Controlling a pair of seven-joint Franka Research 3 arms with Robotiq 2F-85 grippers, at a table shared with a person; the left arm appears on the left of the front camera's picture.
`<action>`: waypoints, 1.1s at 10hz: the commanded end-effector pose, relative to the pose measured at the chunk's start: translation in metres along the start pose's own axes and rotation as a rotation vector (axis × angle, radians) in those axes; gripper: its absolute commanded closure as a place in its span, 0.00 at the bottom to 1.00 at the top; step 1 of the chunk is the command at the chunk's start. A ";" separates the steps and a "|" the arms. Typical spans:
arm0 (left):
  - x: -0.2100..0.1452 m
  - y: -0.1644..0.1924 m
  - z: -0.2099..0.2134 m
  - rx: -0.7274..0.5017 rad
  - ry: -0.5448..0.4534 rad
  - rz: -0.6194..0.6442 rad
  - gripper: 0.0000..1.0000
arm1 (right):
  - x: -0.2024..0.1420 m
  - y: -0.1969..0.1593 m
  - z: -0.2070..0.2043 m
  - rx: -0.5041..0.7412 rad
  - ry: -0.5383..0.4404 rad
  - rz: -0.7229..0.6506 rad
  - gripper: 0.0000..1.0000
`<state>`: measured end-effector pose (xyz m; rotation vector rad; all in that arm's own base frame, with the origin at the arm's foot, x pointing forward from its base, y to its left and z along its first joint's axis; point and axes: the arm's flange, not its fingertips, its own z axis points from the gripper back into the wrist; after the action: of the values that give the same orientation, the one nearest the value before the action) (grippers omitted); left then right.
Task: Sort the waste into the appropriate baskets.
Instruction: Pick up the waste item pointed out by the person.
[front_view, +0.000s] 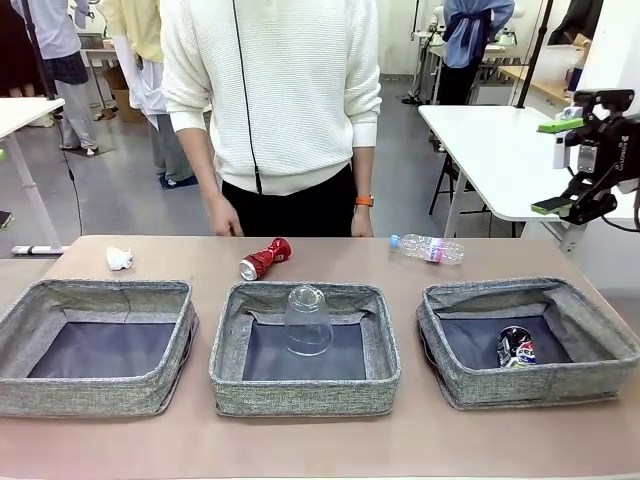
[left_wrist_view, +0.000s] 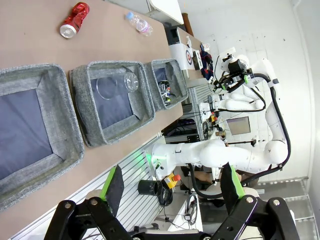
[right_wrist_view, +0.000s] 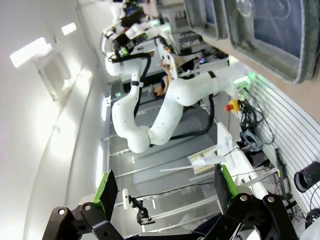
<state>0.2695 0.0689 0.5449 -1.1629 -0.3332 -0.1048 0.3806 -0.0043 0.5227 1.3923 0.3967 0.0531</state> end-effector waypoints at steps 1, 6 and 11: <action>-0.001 0.000 0.001 -0.009 0.006 -0.009 0.00 | 0.002 0.005 -0.001 0.012 -0.018 -0.012 0.00; -0.001 0.000 0.001 -0.009 0.006 -0.009 0.00 | 0.002 0.005 -0.001 0.012 -0.018 -0.012 0.00; -0.001 0.000 0.001 -0.009 0.006 -0.009 0.00 | 0.002 0.005 -0.001 0.012 -0.018 -0.012 0.00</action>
<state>0.2695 0.0689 0.5449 -1.1629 -0.3332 -0.1048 0.3806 -0.0044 0.5227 1.3923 0.3965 0.0528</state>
